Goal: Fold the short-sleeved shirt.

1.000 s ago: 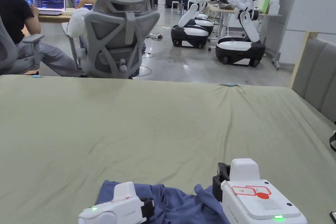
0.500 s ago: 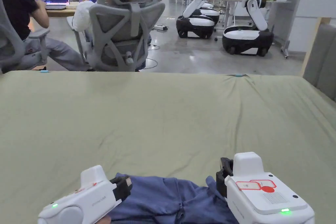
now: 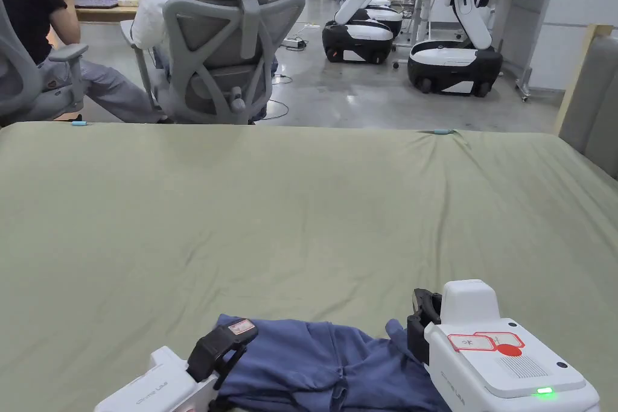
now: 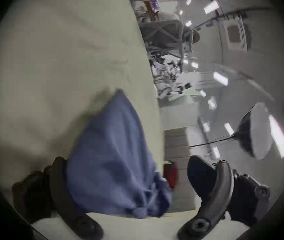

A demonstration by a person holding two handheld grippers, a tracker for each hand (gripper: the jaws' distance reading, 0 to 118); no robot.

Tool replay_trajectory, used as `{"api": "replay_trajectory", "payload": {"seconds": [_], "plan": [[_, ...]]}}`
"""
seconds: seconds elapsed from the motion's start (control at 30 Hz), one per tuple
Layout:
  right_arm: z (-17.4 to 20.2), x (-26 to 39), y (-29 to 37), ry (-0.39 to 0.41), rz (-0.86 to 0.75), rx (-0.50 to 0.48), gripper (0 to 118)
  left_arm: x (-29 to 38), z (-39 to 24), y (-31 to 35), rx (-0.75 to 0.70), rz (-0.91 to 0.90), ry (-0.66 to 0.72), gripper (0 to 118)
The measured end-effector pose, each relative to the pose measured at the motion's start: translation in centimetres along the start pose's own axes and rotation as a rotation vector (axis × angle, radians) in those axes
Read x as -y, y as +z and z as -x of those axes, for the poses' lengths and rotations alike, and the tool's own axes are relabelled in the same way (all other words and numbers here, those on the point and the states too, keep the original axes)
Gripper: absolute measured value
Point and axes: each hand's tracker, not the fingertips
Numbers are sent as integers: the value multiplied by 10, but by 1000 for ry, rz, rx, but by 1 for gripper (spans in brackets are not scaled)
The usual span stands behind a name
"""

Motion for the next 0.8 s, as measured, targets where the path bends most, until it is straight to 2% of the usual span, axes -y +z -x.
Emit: {"api": "replay_trajectory", "payload": {"seconds": [0.03, 0.1, 0.13, 0.17, 0.27, 0.43, 0.5, 0.53, 0.7, 0.8], "plan": [[-2, -1, 1, -2, -2, 2, 0, 4, 1, -11, 5, 17, -3, 101], [-4, -2, 3, -2, -3, 12, 0, 8, -6, -17, -92, -24, -39, 89], [-5, -2, 3, 1, -1, 17, 0, 8, -8, -19, -193, -58, -75, 46], [-7, -1, 3, 3, 2, 21, 0, 8, -8, -20, -247, -89, -110, 14], [-11, 1, 2, 3, 11, 32, 0, 0, -15, -6, -207, -99, -172, 15], [-13, 2, 1, 6, 18, 34, 0, -38, -45, 46, -383, -331, -482, 15], [-13, 2, -1, 12, 21, 31, 0, -42, -70, 57, -513, -357, -710, 15], [-13, 2, -2, 13, 21, 25, 0, -39, -82, 60, -527, -361, -795, 15], [-16, 5, -2, -2, 22, 17, 0, 33, -138, 30, -467, -329, -1228, 15], [-23, 8, 3, -12, 21, 25, 0, 97, -148, -13, -433, -201, -1478, 14]]}}
